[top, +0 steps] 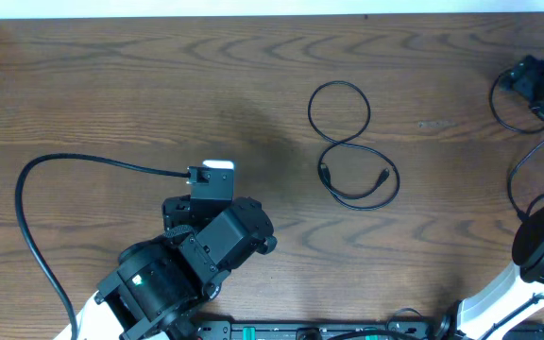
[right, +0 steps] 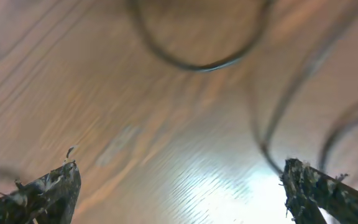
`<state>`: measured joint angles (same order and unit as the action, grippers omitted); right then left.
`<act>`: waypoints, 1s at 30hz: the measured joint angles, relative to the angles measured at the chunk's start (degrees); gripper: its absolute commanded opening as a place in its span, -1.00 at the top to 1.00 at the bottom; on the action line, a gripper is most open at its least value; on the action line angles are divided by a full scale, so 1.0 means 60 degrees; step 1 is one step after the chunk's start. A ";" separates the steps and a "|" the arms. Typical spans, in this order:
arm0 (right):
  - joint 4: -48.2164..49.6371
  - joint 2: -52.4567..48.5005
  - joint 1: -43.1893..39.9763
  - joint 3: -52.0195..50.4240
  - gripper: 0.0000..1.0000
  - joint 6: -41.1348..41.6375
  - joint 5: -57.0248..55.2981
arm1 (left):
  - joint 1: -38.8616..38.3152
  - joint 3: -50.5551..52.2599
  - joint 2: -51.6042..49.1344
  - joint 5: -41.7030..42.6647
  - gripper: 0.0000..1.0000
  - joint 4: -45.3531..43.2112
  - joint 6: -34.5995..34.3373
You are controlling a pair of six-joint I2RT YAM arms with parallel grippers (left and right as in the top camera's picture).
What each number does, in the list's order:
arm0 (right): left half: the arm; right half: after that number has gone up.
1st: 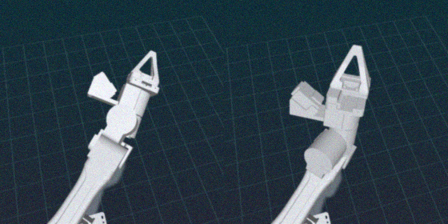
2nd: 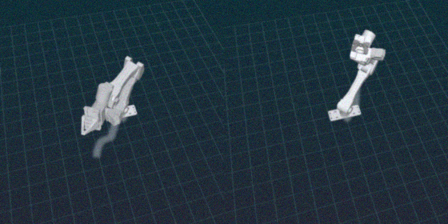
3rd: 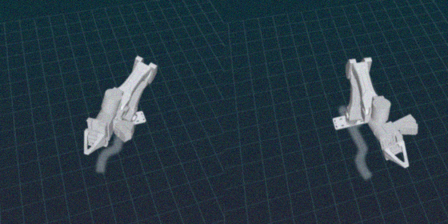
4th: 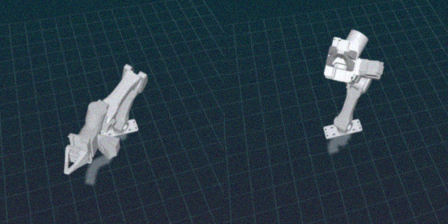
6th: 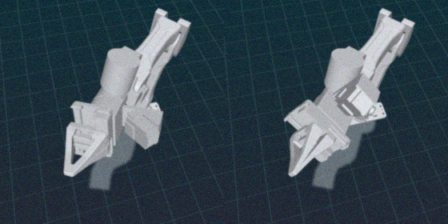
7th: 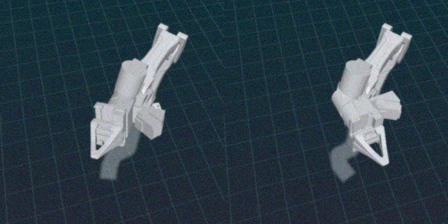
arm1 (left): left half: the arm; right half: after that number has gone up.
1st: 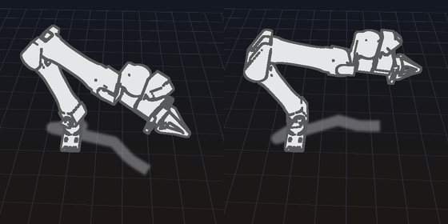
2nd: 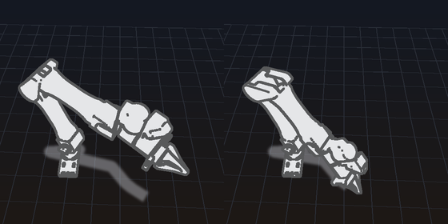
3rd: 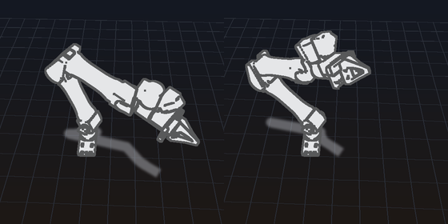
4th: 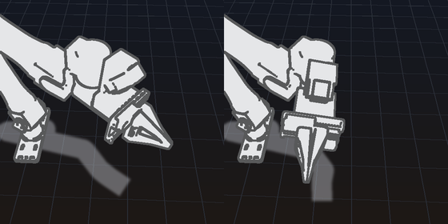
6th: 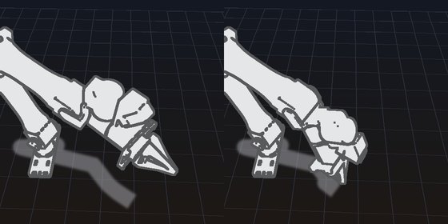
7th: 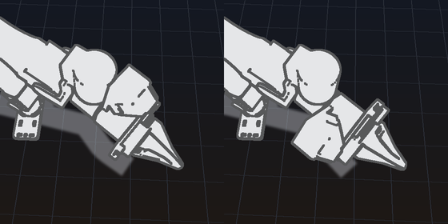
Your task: Untangle cables
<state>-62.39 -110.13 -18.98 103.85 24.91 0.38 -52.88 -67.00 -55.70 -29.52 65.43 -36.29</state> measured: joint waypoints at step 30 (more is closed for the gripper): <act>0.2237 -0.0004 0.5450 -0.3289 -0.99 -0.0612 0.1974 | 0.0000 0.0000 0.0000 0.0000 -0.82 0.0000 0.0000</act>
<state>-48.97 -110.15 13.72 84.12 21.23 12.23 -52.88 -67.00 -55.70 -29.52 65.43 -36.29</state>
